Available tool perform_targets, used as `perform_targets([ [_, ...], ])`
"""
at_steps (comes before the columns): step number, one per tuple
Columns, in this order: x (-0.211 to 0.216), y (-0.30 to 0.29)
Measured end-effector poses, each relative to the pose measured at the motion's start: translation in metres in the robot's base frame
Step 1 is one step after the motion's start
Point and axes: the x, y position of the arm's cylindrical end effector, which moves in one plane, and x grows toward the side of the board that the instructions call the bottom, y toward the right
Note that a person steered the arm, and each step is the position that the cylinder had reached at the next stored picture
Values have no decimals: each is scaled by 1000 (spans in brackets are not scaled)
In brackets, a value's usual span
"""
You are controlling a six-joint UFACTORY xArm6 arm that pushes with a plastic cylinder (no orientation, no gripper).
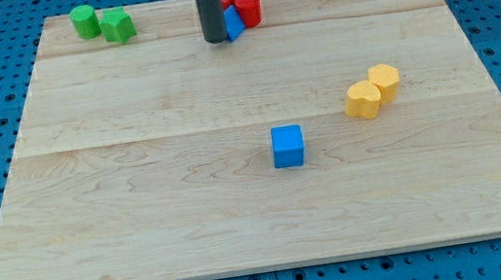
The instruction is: Move the blue cube closer to group of the blocks
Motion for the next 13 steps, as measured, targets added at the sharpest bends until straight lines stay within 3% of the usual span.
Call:
perform_targets([
  [1, 24, 14],
  [2, 96, 14],
  [4, 119, 84],
  [6, 227, 76],
  [7, 229, -8],
  [8, 220, -55],
  [9, 220, -56],
  [10, 247, -70],
  [11, 243, -128],
  [13, 172, -99],
])
